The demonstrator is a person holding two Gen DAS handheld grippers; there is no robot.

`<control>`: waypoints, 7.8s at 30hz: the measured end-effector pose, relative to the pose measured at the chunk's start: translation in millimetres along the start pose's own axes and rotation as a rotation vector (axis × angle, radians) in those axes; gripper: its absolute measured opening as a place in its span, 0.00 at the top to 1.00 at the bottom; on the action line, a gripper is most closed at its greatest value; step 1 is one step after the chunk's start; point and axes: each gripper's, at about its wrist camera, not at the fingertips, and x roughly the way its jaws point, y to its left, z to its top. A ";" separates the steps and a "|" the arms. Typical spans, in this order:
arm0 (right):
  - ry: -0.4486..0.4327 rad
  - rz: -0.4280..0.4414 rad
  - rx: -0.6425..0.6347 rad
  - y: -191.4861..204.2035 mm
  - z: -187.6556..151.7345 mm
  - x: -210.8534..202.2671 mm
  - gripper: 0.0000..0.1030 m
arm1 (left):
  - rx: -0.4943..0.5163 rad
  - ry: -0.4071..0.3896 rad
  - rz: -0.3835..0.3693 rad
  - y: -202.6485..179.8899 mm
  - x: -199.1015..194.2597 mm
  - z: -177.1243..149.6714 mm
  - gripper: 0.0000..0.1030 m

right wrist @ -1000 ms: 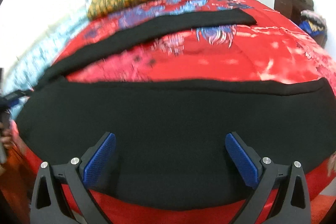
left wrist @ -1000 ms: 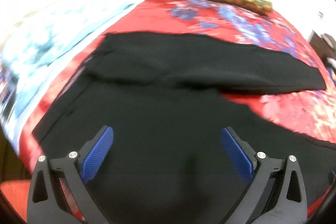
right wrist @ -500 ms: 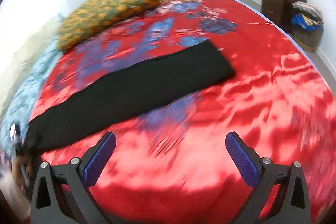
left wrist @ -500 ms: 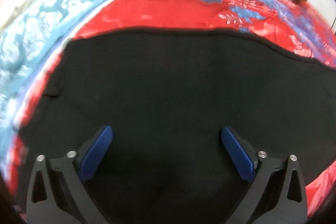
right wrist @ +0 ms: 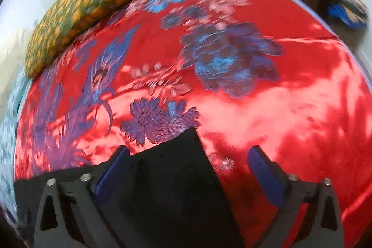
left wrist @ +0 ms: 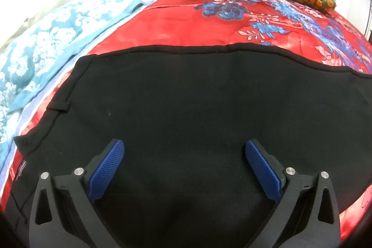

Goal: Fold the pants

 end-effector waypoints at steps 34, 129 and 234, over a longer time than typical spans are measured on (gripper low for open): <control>-0.190 0.076 -0.304 214.8 -474.0 -283.0 0.00 | 0.124 0.228 -0.306 -20.1 -165.4 -122.2 0.01; -0.428 0.541 0.188 50.2 -423.3 -325.3 0.83 | -0.490 0.460 -0.570 -11.9 34.8 90.9 0.95; 0.001 -0.165 -0.058 52.2 -435.1 -191.2 0.00 | 0.152 0.272 -0.015 97.5 -116.5 -83.8 0.06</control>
